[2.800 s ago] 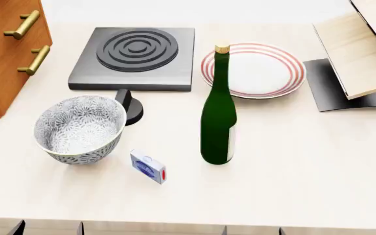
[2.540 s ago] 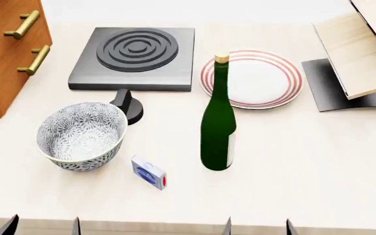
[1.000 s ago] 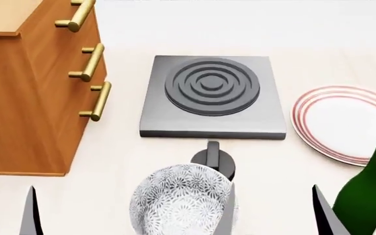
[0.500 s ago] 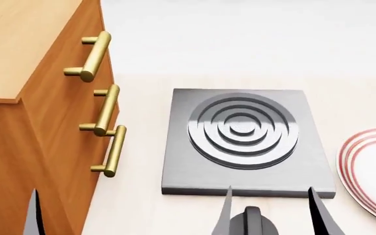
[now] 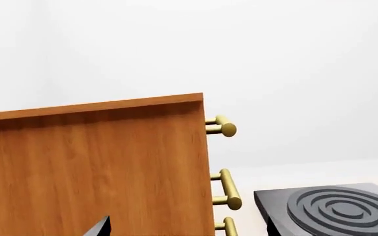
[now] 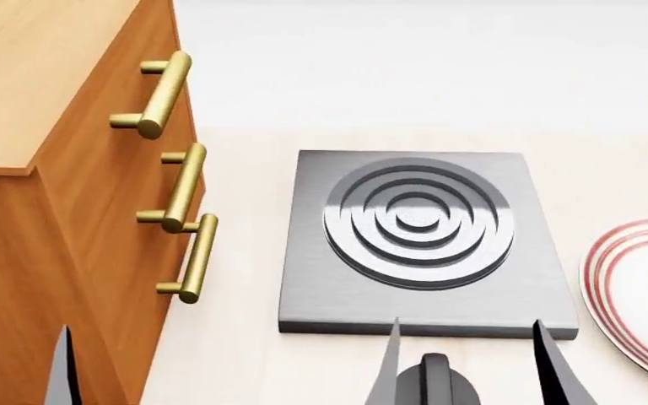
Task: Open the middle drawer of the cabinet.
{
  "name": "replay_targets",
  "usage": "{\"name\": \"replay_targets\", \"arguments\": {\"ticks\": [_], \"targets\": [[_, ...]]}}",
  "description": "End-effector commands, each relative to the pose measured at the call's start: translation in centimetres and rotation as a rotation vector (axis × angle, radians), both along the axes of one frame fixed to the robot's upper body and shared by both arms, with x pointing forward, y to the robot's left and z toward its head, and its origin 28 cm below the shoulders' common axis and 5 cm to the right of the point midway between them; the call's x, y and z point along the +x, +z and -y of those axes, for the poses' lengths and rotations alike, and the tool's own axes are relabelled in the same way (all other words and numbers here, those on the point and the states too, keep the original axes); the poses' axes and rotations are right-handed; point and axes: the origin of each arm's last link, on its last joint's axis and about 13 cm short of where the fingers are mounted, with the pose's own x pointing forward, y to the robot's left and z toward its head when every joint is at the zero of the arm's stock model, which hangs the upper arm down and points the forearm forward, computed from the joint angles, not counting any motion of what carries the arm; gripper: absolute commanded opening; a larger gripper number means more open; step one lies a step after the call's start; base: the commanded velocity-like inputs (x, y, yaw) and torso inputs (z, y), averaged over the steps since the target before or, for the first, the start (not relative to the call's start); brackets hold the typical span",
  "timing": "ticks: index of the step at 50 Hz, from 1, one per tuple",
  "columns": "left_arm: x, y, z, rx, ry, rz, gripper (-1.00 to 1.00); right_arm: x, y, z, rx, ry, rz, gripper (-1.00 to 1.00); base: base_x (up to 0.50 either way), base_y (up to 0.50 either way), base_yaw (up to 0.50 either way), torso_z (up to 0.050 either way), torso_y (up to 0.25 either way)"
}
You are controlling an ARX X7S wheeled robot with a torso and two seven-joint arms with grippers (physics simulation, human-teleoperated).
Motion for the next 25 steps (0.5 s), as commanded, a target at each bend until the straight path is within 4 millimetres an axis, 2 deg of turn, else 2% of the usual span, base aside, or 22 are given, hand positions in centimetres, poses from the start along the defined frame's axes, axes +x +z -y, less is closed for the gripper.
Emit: {"name": "replay_targets", "arguments": {"ticks": [1, 6, 19, 21, 24, 25], "targets": [[0.0, -0.1, 0.0, 0.002, -0.001, -0.003, 1.0, 0.0, -0.1, 0.0, 0.002, 0.002, -0.004, 1.0, 0.0, 0.0, 0.0, 0.0, 0.0], [-0.1, 0.0, 0.1, 0.002, -0.002, -0.003, 1.0, 0.0, -0.2, -0.1, -0.001, 0.006, -0.007, 1.0, 0.0, -0.33, 0.0, 0.0, 0.0], [0.2, 0.0, 0.2, -0.009, -0.02, -0.005, 1.0, 0.0, -0.3, -0.1, -0.011, 0.004, 0.001, 1.0, 0.0, 0.0, 0.0, 0.0, 0.0], [0.4, 0.6, 0.4, 0.002, -0.023, 0.008, 1.0, -0.1, -0.5, -0.1, -0.007, 0.005, 0.005, 1.0, 0.0, 0.0, 0.0, 0.0, 0.0], [1.4, 2.6, 0.8, 0.126, -0.027, 0.057, 1.0, -0.1, -0.7, -0.1, -0.005, 0.003, 0.011, 1.0, 0.0, 0.0, 0.0, 0.0, 0.0], [2.3, 3.6, 1.2, 0.263, -0.02, 0.068, 1.0, -0.2, -0.8, -0.2, 0.004, 0.008, 0.013, 1.0, 0.0, 0.0, 0.0, 0.0, 0.0]]}}
